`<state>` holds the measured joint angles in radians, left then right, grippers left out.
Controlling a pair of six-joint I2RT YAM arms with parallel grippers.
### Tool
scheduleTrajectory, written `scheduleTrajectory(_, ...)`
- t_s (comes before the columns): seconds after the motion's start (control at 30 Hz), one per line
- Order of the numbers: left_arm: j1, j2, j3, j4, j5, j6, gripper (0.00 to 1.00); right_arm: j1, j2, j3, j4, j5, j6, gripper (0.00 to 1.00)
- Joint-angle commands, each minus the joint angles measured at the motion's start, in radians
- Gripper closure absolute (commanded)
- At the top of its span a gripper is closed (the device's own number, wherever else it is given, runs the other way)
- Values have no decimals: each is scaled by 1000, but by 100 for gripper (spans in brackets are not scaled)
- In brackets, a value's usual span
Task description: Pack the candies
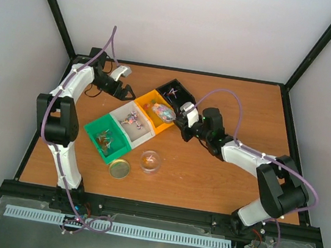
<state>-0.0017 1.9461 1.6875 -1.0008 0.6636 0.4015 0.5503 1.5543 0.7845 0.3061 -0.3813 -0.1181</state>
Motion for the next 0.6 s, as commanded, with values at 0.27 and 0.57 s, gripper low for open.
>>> scheduleTrajectory(0.27, 3, -30, 22, 42, 63, -7, 0, -12, -145, 52, -271, -357, -335, 97)
scheduleTrajectory(0.57, 4, -91, -69, 102, 130, 0, 0, -16, -218, 18, -470, -553, -560, 97)
